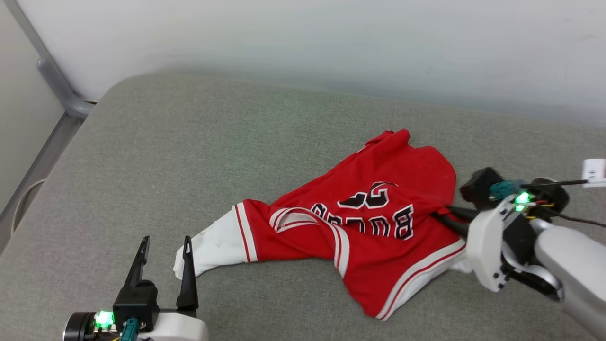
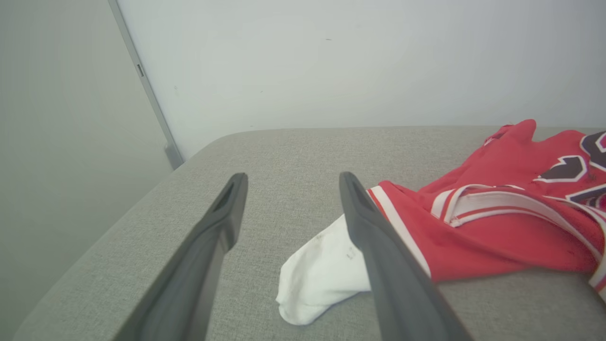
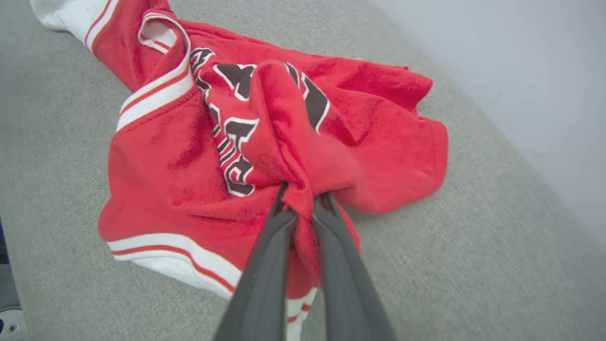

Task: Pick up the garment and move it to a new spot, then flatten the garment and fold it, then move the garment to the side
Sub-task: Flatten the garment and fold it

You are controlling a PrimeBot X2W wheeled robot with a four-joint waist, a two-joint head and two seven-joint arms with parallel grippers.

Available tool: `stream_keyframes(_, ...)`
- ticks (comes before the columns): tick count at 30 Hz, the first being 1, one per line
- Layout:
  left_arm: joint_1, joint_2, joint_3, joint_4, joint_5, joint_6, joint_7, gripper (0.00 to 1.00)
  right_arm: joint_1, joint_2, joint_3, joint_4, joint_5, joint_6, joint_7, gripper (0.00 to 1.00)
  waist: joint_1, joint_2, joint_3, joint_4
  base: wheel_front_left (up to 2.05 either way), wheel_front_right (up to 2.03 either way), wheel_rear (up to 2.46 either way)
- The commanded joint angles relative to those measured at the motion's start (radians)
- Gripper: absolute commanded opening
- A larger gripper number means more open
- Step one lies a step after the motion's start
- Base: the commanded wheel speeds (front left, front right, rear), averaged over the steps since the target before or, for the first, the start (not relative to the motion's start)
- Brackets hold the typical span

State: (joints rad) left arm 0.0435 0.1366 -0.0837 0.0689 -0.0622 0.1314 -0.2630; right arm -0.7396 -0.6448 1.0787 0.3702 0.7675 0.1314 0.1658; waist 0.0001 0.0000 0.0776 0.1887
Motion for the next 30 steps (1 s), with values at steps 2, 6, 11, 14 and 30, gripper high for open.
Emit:
stream_keyframes(2, 0.016, -0.005, 0.007, -0.007, 0.007, -0.006, -0.002, 1.00, 0.038, -0.049, -0.064, -0.044, -0.019, -0.001, -0.001, 0.00, -0.0001, 0.0000, -0.010, -0.009, 0.00, 0.00, 0.00)
stream_keyframes(6, 0.021, -0.010, 0.008, -0.013, 0.014, -0.012, -0.002, 1.00, 0.077, -0.094, -0.150, -0.110, -0.041, -0.001, 0.023, 0.00, -0.0001, 0.0000, -0.007, -0.008, 0.00, 0.00, 0.00)
stream_keyframes(11, 0.001, -0.022, 0.000, -0.018, 0.019, -0.020, -0.002, 1.00, 0.092, -0.090, -0.237, -0.166, -0.080, -0.001, 0.062, 0.00, -0.0001, 0.0000, 0.019, 0.010, 0.00, 0.00, 0.00)
stream_keyframes(14, -0.017, -0.033, -0.009, -0.019, 0.022, -0.027, -0.002, 1.00, 0.057, -0.057, -0.246, -0.180, -0.117, -0.001, 0.097, 0.00, -0.0001, 0.0000, 0.045, 0.030, 0.00, 0.00, 0.00)
stream_keyframes(30, -0.117, -0.073, -0.046, -0.004, 0.010, -0.040, -0.002, 1.00, -0.267, 0.281, 0.064, 0.130, -0.128, -0.001, 0.168, 0.00, -0.0001, 0.0000, 0.185, 0.133, 0.00, 0.00, 0.00)
